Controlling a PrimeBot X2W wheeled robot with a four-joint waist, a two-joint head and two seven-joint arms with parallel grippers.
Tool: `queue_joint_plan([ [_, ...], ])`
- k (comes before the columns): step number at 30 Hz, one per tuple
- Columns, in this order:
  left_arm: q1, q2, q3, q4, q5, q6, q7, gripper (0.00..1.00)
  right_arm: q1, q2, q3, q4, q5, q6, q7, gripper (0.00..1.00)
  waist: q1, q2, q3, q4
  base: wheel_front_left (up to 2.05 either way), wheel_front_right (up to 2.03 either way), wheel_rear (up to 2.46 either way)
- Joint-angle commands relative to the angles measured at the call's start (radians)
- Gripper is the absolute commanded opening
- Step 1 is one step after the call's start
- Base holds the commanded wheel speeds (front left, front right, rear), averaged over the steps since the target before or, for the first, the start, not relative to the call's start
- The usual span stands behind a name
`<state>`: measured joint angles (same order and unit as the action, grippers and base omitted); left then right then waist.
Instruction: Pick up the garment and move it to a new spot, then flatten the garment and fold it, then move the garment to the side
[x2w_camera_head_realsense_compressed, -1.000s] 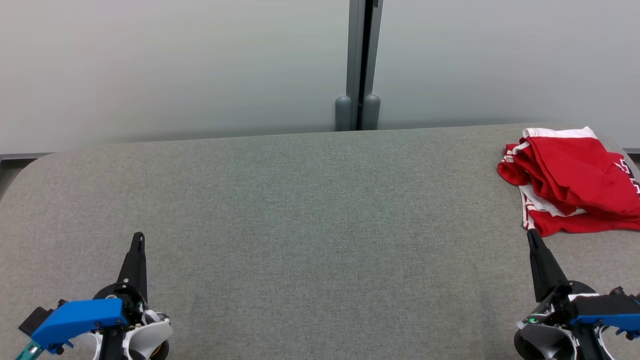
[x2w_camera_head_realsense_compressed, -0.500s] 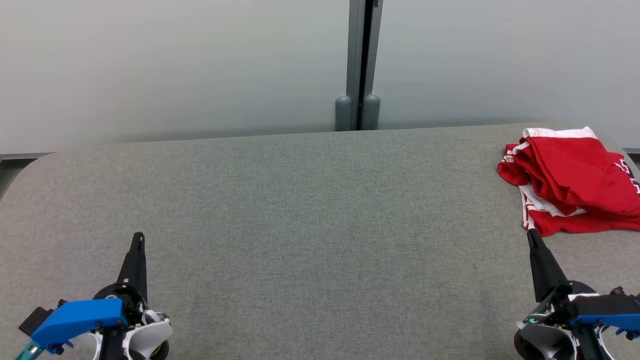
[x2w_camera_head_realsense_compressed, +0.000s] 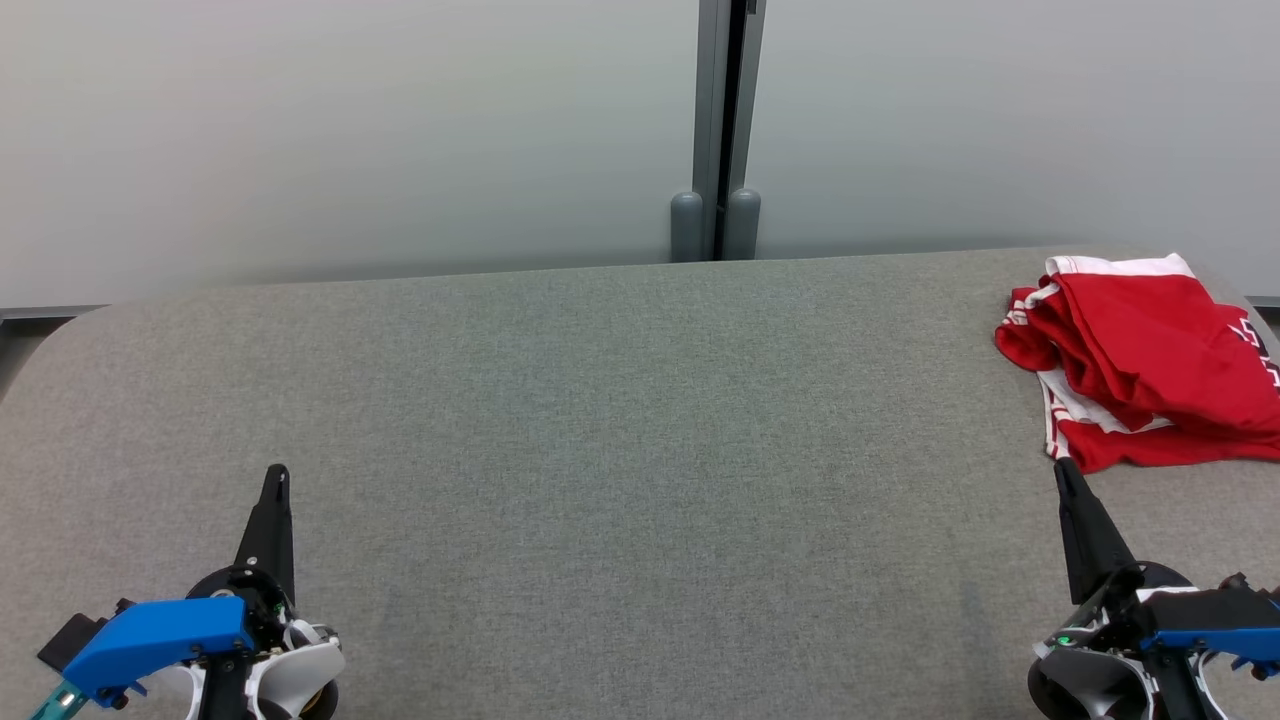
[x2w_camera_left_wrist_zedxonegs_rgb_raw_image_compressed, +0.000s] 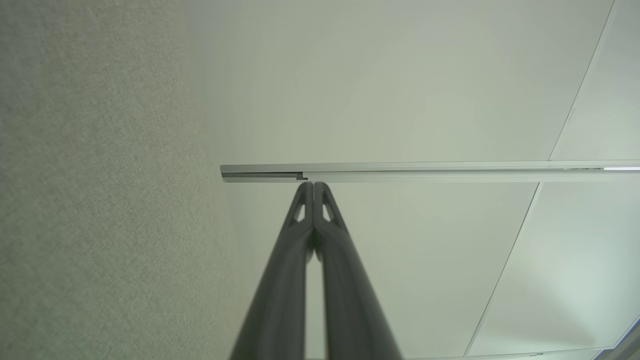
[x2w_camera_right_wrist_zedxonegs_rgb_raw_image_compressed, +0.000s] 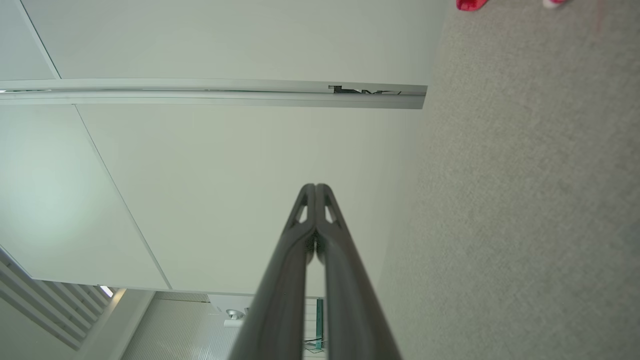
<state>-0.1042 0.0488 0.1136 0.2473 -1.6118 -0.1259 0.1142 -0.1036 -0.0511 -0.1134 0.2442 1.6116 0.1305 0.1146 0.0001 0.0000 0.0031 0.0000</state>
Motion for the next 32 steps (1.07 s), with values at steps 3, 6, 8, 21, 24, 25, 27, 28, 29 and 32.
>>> queue_joint_plan([
  [3, -0.010, 0.003, 0.002, -0.003, -0.002, -0.010, 0.004, 0.00, -0.009, 0.002, -0.003, 0.001, 0.002, 0.000, 0.002, 0.00, -0.0001, 0.0000, 0.000, 0.000, 0.00, 0.00, 0.00],
  [6, -0.010, 0.003, 0.002, -0.003, -0.002, -0.010, 0.003, 0.00, -0.009, 0.002, -0.003, 0.001, 0.003, 0.000, 0.002, 0.00, -0.0001, 0.0000, 0.000, 0.000, 0.00, 0.00, 0.00],
  [8, -0.010, 0.003, 0.002, -0.003, -0.002, -0.010, 0.003, 0.00, -0.009, 0.002, -0.003, 0.001, 0.003, 0.000, 0.002, 0.00, -0.0001, 0.0000, 0.000, 0.000, 0.00, 0.00, 0.00],
  [21, -0.010, 0.003, 0.002, -0.003, -0.002, -0.009, 0.003, 0.00, -0.009, 0.002, -0.002, 0.001, 0.003, 0.000, 0.002, 0.00, -0.0001, 0.0000, 0.000, 0.000, 0.00, 0.00, 0.00],
  [24, -0.010, 0.003, 0.002, -0.003, -0.002, -0.009, 0.003, 0.00, -0.009, 0.002, -0.002, 0.001, 0.003, 0.000, 0.002, 0.00, -0.0001, 0.0000, 0.000, 0.000, 0.00, 0.00, 0.00],
  [25, -0.010, 0.003, 0.002, -0.003, -0.002, -0.009, 0.003, 0.00, -0.009, 0.002, -0.002, 0.001, 0.003, 0.000, 0.002, 0.00, -0.0001, 0.0000, 0.000, 0.000, 0.00, 0.00, 0.00],
  [27, -0.010, 0.003, 0.002, -0.003, -0.002, -0.009, 0.003, 0.00, -0.009, 0.002, -0.002, 0.001, 0.003, 0.000, 0.002, 0.00, -0.0001, 0.0000, 0.000, 0.000, 0.00, 0.00, 0.00],
  [28, -0.010, 0.003, 0.002, -0.003, -0.002, -0.009, 0.003, 0.00, -0.009, 0.002, -0.002, 0.001, 0.003, 0.000, 0.002, 0.00, -0.0001, 0.0000, 0.000, 0.000, 0.00, 0.00, 0.00],
  [29, -0.010, 0.003, 0.002, -0.003, -0.002, -0.009, 0.003, 0.00, -0.009, 0.002, -0.002, 0.001, 0.003, 0.000, 0.002, 0.00, -0.0001, 0.0000, 0.000, 0.000, 0.00, 0.00, 0.00],
  [32, -0.010, 0.003, 0.002, -0.003, -0.002, -0.009, 0.003, 0.00, -0.009, 0.002, -0.002, 0.001, 0.003, 0.000, 0.002, 0.00, -0.0001, 0.0000, 0.000, 0.000, 0.00, 0.00, 0.00],
])
